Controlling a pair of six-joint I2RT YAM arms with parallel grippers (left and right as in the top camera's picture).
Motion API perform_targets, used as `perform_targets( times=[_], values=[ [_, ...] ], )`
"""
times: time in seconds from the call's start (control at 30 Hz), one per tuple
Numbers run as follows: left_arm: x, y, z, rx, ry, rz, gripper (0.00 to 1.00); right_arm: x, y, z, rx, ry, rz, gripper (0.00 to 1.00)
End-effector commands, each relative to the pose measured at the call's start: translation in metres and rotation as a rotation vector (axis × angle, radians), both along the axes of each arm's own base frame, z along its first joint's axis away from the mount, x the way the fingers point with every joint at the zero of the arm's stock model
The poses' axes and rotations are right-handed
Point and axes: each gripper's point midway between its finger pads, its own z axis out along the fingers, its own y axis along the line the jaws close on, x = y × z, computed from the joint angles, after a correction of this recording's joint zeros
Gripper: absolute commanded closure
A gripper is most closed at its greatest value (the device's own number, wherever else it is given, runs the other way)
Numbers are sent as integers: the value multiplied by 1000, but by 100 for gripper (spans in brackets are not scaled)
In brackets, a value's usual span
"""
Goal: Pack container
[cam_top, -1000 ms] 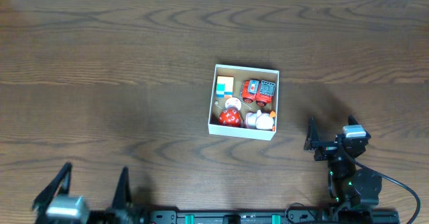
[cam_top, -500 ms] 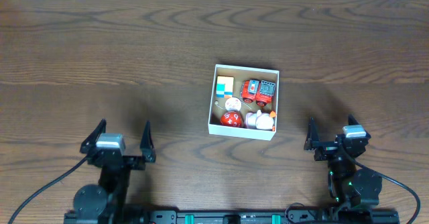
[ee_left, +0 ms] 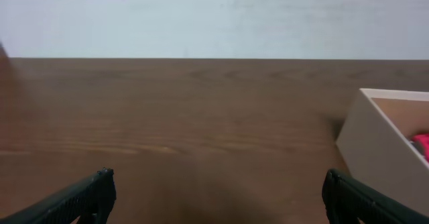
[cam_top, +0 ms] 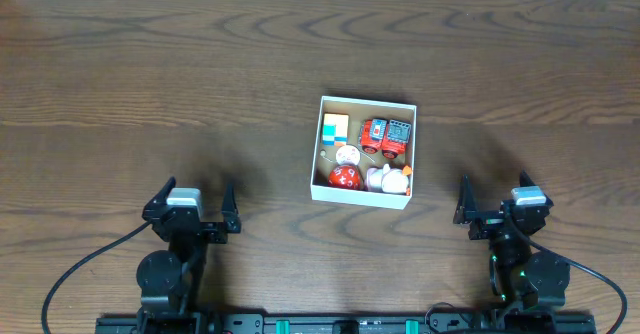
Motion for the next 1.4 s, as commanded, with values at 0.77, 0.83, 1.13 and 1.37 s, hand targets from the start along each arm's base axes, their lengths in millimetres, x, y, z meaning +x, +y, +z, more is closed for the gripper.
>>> perform_targets(
  times=[0.77,0.83,1.13,1.37],
  values=[
    [2,7,-17,-9,23,33,2,0,-2,-1,-12,-5,-7,1],
    [2,7,-17,-9,23,33,2,0,-2,-1,-11,-5,-7,1],
    [2,7,-17,-9,24,33,2,0,-2,-1,-11,-5,-8,1],
    [2,7,-17,-9,25,33,2,0,-2,-1,-12,-5,-7,1]
  ],
)
